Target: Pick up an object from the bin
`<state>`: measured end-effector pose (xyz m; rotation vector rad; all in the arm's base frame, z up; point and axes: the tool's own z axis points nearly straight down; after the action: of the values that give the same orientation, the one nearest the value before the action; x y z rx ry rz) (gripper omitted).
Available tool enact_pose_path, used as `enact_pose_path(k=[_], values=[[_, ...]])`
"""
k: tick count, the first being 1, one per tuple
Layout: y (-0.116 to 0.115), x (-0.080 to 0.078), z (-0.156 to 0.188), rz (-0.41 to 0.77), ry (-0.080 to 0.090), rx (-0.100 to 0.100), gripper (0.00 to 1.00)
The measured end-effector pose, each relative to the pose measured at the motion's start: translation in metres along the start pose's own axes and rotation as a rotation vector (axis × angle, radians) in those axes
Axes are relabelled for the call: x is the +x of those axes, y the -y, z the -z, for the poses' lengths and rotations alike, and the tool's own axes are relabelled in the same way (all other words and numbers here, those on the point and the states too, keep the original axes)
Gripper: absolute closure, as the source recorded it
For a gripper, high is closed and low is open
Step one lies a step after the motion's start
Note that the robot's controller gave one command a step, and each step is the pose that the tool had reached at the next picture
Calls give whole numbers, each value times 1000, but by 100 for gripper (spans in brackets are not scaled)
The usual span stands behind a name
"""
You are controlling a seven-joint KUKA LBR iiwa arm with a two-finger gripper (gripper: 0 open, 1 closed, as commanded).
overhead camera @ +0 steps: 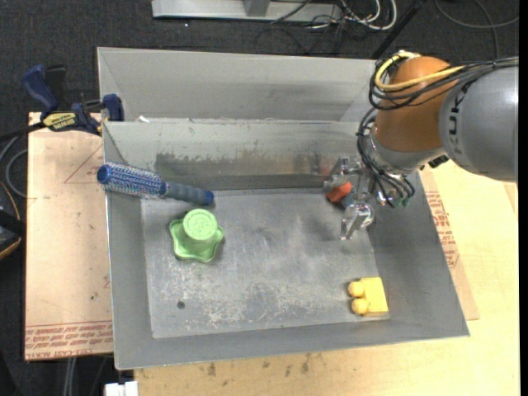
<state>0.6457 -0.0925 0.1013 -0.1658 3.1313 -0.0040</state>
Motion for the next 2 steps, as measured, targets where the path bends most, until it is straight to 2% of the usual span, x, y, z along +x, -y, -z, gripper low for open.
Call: enact_pose_path(k=[1, 2], values=[[31, 0, -21, -106, -3, -7, 0], [42, 5, -26, -94, 11, -27, 0]])
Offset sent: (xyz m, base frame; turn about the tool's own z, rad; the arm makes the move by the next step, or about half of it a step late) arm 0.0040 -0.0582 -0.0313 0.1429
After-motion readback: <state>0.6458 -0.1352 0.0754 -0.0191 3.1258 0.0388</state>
